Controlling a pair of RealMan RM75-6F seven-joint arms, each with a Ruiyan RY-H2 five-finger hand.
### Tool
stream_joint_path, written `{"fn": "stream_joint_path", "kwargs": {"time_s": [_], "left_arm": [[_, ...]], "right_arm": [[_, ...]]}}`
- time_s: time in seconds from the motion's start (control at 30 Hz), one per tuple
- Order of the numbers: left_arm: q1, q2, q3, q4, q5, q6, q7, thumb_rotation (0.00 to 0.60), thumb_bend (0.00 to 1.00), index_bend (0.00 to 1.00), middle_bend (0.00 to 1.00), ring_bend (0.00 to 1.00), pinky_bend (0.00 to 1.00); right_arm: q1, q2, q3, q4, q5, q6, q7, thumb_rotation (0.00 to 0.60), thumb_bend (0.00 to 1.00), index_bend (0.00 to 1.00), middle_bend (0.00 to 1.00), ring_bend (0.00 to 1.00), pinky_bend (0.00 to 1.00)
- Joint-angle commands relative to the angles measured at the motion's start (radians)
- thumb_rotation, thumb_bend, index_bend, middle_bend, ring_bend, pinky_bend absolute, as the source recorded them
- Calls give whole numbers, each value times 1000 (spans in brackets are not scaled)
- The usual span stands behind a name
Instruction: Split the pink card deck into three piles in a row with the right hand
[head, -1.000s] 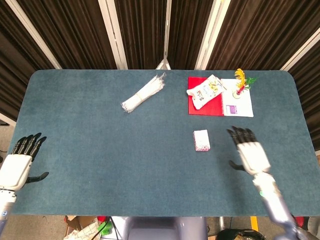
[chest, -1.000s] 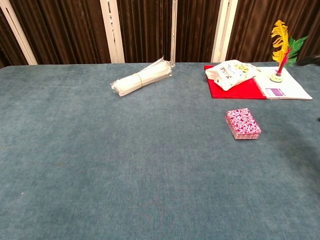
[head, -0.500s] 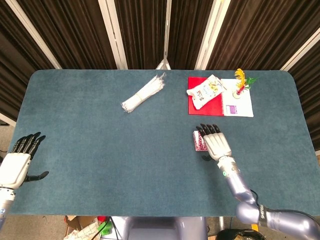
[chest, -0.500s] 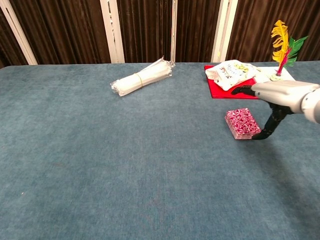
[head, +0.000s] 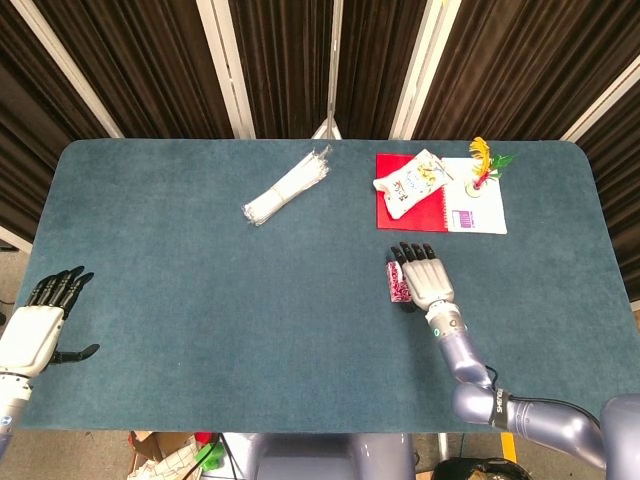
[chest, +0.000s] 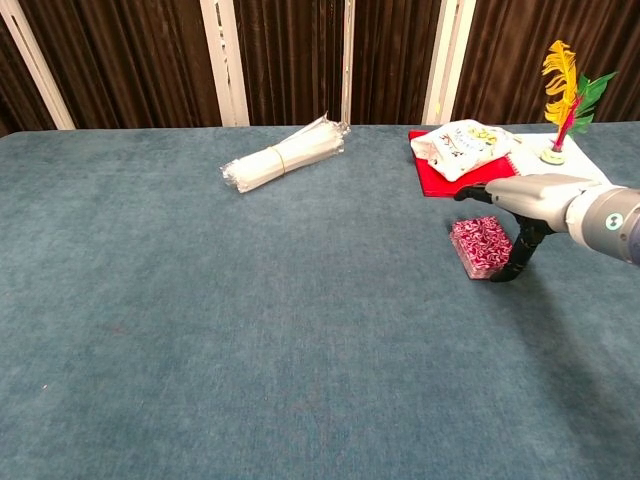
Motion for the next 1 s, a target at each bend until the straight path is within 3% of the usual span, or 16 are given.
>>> {"fn": "stream_joint_path", "kwargs": {"time_s": [0.03, 0.27, 0.53, 1.0], "left_arm": [[0, 1, 0, -1, -2, -2, 0, 600, 0, 0, 0, 0, 0], [-1, 2, 1, -3, -2, -2, -2, 600, 0, 0, 0, 0, 0], [-1, 3, 1, -5, -4, -3, -8, 600, 0, 0, 0, 0, 0], [-1, 3, 2, -8, -7, -3, -7, 600, 0, 0, 0, 0, 0]], "right_arm": [[6, -5, -7, 9, 6, -1, 6, 600, 198, 100, 86, 7, 0], [19, -17, -15, 33, 26, -1, 13, 600, 198, 225, 193, 77, 0], [25, -25, -21, 47, 27, 8, 35, 600, 199, 425, 392, 211, 0], [-27, 87, -45, -62, -75, 76, 111, 600, 199, 466, 423, 235, 0]]}}
